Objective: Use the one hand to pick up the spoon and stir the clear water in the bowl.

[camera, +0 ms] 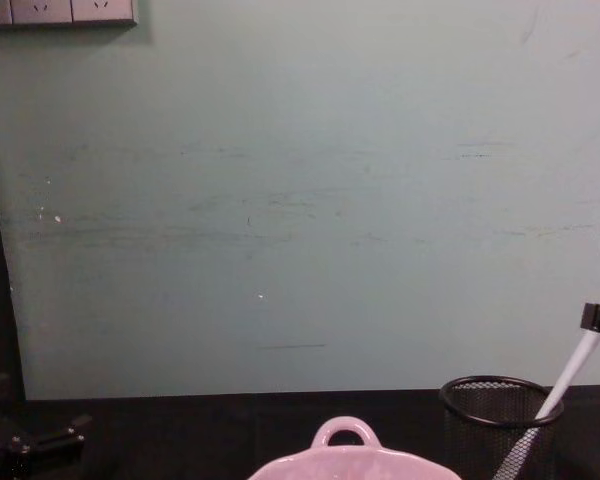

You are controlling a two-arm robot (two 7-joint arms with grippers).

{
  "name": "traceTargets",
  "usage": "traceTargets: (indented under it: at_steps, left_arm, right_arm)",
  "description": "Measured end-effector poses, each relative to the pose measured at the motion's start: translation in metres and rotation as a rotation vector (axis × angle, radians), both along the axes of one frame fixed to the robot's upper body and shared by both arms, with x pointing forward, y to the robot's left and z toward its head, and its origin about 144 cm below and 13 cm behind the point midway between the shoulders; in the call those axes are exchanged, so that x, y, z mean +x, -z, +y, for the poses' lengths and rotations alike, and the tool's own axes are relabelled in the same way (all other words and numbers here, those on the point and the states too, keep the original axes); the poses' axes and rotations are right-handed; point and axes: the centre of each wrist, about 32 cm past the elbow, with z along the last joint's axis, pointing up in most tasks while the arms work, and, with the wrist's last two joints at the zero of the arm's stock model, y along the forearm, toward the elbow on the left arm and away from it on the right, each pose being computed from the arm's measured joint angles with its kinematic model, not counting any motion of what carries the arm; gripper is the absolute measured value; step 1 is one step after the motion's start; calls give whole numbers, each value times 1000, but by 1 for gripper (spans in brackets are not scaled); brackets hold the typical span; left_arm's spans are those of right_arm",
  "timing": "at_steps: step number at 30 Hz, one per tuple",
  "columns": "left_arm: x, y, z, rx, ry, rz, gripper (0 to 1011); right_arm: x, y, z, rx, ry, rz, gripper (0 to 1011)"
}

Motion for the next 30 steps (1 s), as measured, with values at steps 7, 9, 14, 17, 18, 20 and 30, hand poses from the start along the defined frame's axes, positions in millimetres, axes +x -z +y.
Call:
traceTargets:
  at_steps: [7,9,14,17,18,20,30]
  left_arm:
    - [0,0,0,0,0,0,1011]
    - [0,0,0,0,0,0,1011]
    - [0,0,0,0,0,0,1011]
    - [0,0,0,0,0,0,1011]
    - [0,0,0,0,0,0,1011]
    - [0,0,0,0,0,0,1011]
    - [0,0,0,0,0,0,1011]
  right_arm:
    - [-4,-1,-3,-81,20,-3,1003]
    - [-6,-1,-3,-95,24,-2,1002]
    - [-10,-1,-6,-125,35,6,1002]
    - [-14,0,-8,-143,47,12,1002]
    - [-14,0,-9,-147,49,14,1002]
    - [-16,1,-10,-154,53,17,1002]
    - [-21,15,-18,-178,81,39,1003]
